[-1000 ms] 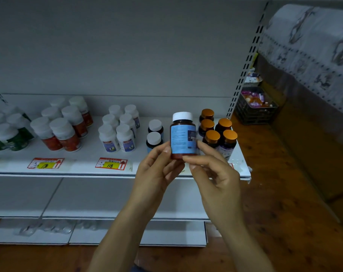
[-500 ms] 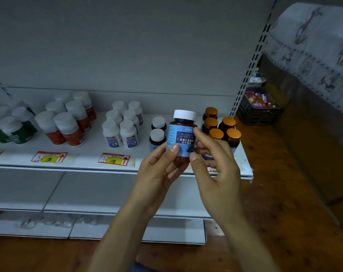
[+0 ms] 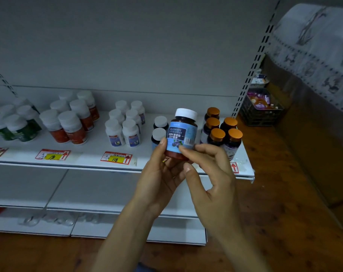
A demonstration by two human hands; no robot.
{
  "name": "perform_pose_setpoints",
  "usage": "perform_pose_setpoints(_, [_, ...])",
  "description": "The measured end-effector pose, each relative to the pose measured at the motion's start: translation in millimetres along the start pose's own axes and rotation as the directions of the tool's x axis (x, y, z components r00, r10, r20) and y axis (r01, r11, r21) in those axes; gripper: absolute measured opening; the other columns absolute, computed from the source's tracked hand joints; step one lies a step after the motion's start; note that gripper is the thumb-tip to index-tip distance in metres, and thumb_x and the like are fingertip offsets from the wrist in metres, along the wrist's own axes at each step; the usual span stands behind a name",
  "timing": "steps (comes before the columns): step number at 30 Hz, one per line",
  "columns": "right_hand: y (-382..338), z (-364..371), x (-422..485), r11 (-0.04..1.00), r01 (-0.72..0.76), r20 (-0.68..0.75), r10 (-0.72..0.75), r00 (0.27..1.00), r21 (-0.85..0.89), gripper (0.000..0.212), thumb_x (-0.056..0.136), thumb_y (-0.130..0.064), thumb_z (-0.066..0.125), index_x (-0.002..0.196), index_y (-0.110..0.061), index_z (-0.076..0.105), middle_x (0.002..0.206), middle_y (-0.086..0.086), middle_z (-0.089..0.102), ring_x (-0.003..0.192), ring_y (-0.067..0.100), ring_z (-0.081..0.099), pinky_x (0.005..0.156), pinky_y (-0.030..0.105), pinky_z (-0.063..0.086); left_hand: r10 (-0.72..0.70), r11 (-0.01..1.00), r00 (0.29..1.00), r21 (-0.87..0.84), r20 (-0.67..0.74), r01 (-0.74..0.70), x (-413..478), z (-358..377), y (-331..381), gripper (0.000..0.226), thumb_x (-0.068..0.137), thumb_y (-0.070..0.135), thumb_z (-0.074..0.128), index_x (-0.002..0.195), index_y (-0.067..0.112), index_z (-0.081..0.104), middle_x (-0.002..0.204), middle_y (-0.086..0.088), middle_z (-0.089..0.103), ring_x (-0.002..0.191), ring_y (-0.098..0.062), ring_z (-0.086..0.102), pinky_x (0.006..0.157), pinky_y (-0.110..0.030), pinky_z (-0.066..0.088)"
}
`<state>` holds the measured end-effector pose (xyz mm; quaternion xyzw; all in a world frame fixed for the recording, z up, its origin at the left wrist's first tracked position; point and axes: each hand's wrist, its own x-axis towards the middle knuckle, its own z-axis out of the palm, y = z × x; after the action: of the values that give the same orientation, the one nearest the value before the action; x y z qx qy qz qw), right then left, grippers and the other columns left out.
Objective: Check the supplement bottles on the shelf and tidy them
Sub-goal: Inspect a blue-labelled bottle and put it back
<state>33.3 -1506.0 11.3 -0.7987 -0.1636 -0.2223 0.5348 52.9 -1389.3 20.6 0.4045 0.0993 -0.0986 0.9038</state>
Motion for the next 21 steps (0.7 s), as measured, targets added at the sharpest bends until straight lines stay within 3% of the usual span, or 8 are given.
perform_pose_setpoints(3, [-0.9, -1.4, 1.7, 1.0, 0.004, -0.021, -0.004, 1.0, -0.009, 0.037, 0.093, -0.028, 0.051, 0.13, -0.027, 0.057, 0.117, -0.007, 0.052, 0.112, -0.002, 0.05, 0.089, 0.006, 0.04, -0.057, 0.993, 0.998, -0.1, -0.004, 0.056, -0.4, 3.1, -0.9, 0.046, 0.094, 0.044, 0.042, 0.118, 0.01, 0.063, 0.089, -0.011, 0.073, 0.078, -0.016, 0.071, 0.065, -0.025, 0.058])
perform_pose_setpoints(8, [-2.1, -4.2, 11.8, 0.999, -0.022, -0.046, 0.02, 0.999, -0.045, 0.047, 0.093, -0.04, 0.047, 0.139, -0.031, 0.044, 0.106, -0.01, 0.048, 0.103, 0.003, 0.053, 0.086, 0.007, 0.041, -0.131, 0.981, 0.991, -0.143, 0.001, 0.13, -0.2, 5.1, -1.3, 0.047, 0.101, 0.041, 0.034, 0.126, 0.011, 0.059, 0.103, -0.018, 0.07, 0.073, -0.016, 0.071, 0.059, -0.026, 0.058])
perform_pose_setpoints(11, [1.3, -3.1, 14.4, 0.994, 0.0, -0.009, -0.001, 1.0, -0.112, 0.046, 0.092, -0.042, 0.049, 0.137, -0.029, 0.051, 0.104, -0.009, 0.045, 0.1, 0.001, 0.05, 0.083, 0.006, 0.041, -0.126, 0.981, 0.992, -0.152, 0.0, 0.124, -0.2, 5.7, -1.9, 0.042, 0.102, 0.038, 0.034, 0.12, 0.01, 0.06, 0.089, -0.012, 0.073, 0.071, -0.016, 0.072, 0.057, -0.024, 0.057])
perform_pose_setpoints(16, [5.4, -2.2, 8.6, 1.0, -0.02, 0.014, 0.02, 1.0, -0.015, 0.028, 0.089, -0.04, 0.054, 0.111, -0.028, 0.068, 0.109, -0.006, 0.054, 0.107, 0.002, 0.052, 0.086, 0.007, 0.041, -0.099, 0.98, 0.994, -0.176, -0.055, 0.088, 1.7, 2.9, 3.0, 0.045, 0.097, 0.039, 0.042, 0.116, 0.004, 0.062, 0.09, -0.013, 0.073, 0.078, -0.019, 0.072, 0.063, -0.026, 0.059])
perform_pose_setpoints(21, [14.3, -3.6, 7.8, 0.994, -0.095, 0.038, 0.093, 0.995, 0.05, 0.029, 0.089, -0.042, 0.056, 0.117, -0.035, 0.057, 0.119, -0.013, 0.056, 0.115, 0.0, 0.052, 0.091, 0.012, 0.043, -0.151, 0.953, 0.986, -0.275, -0.074, 0.126, 2.8, 0.6, 8.3, 0.053, 0.086, 0.037, 0.056, 0.118, -0.006, 0.06, 0.107, -0.021, 0.07, 0.087, -0.025, 0.073, 0.074, -0.028, 0.058])
